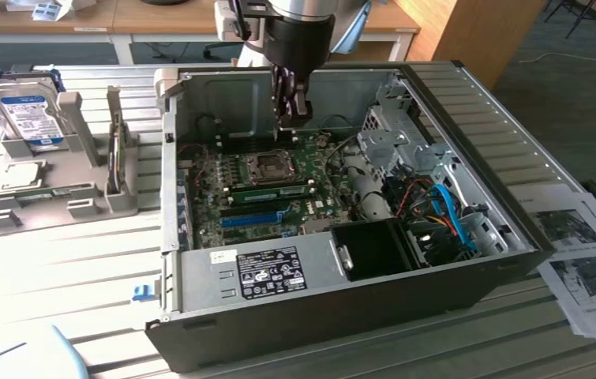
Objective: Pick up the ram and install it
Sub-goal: 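Press down the ram until it locks into place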
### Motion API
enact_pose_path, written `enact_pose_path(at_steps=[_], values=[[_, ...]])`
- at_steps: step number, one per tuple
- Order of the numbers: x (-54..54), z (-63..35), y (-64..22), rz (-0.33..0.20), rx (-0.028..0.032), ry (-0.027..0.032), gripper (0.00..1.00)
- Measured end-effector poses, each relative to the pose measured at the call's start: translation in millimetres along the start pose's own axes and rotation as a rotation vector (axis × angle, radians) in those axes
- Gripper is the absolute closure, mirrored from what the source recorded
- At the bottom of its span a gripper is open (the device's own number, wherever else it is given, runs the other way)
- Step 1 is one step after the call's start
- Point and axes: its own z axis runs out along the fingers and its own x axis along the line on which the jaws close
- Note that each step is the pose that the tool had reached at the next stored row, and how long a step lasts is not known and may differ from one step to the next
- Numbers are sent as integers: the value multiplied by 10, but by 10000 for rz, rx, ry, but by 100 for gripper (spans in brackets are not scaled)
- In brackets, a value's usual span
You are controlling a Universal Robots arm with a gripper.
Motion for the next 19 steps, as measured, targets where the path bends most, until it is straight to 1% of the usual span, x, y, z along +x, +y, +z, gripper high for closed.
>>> enact_pose_path(at_steps=[5, 8, 12, 19], values=[[0, 0, 0, 53, 0, -2, 91], [0, 0, 0, 247, -2, -7, 91], [0, 1, 0, 687, -7, -22, 91], [0, 2, 0, 1614, -14, -52, 91]])
